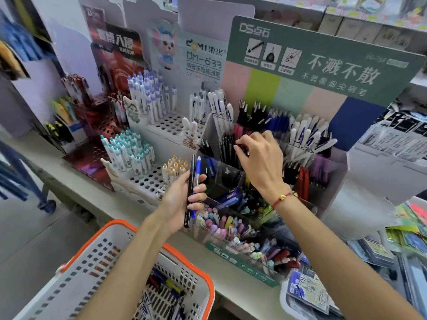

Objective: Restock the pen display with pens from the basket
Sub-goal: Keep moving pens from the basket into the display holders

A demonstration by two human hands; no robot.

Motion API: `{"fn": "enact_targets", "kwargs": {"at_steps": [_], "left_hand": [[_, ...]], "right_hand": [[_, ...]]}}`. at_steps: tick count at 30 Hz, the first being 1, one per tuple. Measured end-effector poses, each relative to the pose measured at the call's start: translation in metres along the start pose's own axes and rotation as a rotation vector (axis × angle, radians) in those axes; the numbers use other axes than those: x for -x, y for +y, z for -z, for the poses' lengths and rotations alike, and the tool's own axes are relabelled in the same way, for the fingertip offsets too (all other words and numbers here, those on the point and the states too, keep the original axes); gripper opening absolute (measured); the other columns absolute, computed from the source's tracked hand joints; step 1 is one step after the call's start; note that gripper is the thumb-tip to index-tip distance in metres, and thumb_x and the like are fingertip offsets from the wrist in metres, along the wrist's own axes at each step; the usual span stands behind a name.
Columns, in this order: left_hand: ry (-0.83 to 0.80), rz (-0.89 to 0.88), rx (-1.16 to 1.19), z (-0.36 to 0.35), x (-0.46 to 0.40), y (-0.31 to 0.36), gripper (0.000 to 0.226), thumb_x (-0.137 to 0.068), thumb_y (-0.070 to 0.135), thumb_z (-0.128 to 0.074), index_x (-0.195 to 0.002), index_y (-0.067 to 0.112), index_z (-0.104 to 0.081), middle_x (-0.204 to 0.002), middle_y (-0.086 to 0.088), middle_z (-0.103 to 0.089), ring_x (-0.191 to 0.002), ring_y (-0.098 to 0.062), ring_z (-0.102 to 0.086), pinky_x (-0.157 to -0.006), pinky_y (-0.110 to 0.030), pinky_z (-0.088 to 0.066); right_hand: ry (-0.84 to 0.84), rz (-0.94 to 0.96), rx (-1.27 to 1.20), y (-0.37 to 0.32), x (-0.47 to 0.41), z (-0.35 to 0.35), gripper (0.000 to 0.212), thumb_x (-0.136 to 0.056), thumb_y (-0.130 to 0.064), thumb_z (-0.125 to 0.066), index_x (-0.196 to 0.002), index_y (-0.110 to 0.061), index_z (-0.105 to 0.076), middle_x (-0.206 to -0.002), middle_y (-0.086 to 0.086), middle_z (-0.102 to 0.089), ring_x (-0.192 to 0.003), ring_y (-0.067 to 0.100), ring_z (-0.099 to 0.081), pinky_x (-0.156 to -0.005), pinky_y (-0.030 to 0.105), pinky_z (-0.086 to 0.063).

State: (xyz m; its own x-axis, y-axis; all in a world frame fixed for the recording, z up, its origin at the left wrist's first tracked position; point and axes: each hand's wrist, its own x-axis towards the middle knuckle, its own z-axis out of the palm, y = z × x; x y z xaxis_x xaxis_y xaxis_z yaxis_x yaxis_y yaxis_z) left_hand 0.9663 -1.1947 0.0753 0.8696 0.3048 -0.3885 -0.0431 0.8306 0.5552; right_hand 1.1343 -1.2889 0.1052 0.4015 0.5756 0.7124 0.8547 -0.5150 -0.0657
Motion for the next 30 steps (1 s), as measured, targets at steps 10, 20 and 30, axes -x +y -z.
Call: {"fn": "enact_targets", "kwargs": {"at_steps": [10, 20, 30], "left_hand": [[-0.023, -0.109, -0.502, -0.019, -0.001, -0.015, 0.025, -0.1, 0.041, -0.046, -0.104, 0.02, -0.059, -0.069, 0.008, -0.045, -0.053, -0.004, -0.033, -0.042, -0.015, -0.03], [0.174, -0.166, -0.296, -0.015, -0.001, -0.008, 0.025, -0.105, 0.027, -0.038, -0.098, 0.015, -0.058, -0.093, 0.001, -0.069, -0.081, -0.011, -0.064, -0.059, -0.02, -0.051], [0.157, -0.18, -0.297, -0.016, 0.001, -0.008, 0.026, -0.104, 0.028, -0.037, -0.102, 0.015, -0.06, -0.095, 0.002, -0.069, -0.08, -0.01, -0.063, -0.06, -0.019, -0.052]], "right_hand": [[-0.448, -0.571, -0.712, -0.042, 0.022, 0.032, 0.024, -0.086, -0.039, -0.072, -0.088, -0.015, -0.073, -0.075, -0.004, -0.071, -0.064, 0.005, -0.064, -0.06, 0.019, -0.05], [0.214, -0.646, -0.927, -0.009, 0.008, 0.063, 0.02, -0.095, -0.011, -0.061, -0.113, -0.014, -0.055, -0.093, -0.001, -0.071, -0.086, 0.011, -0.071, -0.079, 0.026, -0.057], [0.045, -0.159, -0.414, 0.0, -0.007, 0.013, 0.021, -0.093, -0.023, -0.065, -0.111, -0.013, -0.068, -0.09, 0.001, -0.075, -0.074, 0.012, -0.071, -0.066, 0.033, -0.06]]}}
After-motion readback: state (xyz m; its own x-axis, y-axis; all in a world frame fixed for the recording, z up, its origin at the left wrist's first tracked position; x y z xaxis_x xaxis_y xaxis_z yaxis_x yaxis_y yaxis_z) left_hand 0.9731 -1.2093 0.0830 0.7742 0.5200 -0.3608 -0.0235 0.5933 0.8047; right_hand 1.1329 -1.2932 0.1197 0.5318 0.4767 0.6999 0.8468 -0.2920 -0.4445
